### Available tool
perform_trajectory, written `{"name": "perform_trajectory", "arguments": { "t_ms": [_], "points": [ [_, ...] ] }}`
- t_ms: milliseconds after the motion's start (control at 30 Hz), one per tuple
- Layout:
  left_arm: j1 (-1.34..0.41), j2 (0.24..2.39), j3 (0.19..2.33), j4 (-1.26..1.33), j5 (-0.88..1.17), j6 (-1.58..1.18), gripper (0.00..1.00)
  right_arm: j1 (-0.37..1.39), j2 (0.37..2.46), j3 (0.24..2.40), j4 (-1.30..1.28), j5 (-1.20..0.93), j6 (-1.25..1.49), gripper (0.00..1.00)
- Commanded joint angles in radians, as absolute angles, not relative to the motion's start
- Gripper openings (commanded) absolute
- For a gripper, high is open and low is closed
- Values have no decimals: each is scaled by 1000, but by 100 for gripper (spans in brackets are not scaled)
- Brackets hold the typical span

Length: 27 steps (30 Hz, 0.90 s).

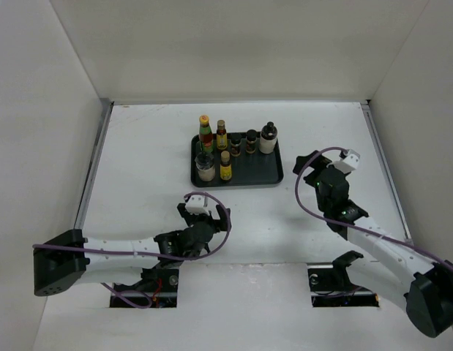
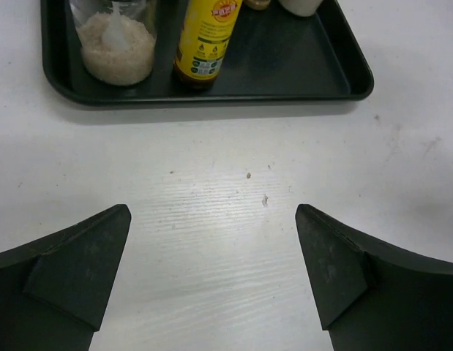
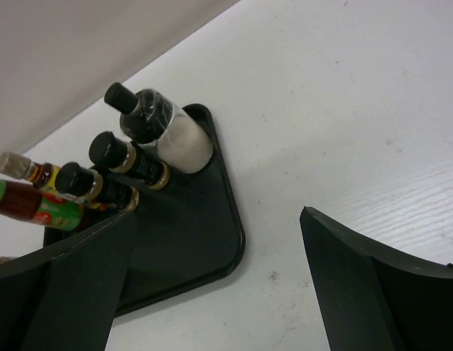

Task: Organize the condiment bottles

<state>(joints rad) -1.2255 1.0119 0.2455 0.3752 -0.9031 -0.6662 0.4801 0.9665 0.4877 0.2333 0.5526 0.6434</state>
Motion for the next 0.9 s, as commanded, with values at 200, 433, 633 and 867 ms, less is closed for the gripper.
{"name": "perform_trajectory", "arguments": {
  "t_ms": [200, 433, 633, 867],
  "points": [
    [-1317, 1100, 305, 402, -916, -727, 100, 398, 917, 426, 275, 534, 695, 100],
    [-1349, 1258, 347, 477, -861, -729, 100, 393, 982, 445, 279, 497, 698, 100],
    [-1352, 1298, 379, 479, -839, -729, 100, 378, 930, 426, 279, 505, 699, 100],
    [-1352, 1341, 396, 488, -824, -729, 100, 355, 923, 417, 282, 483, 716, 100]
  ]
}}
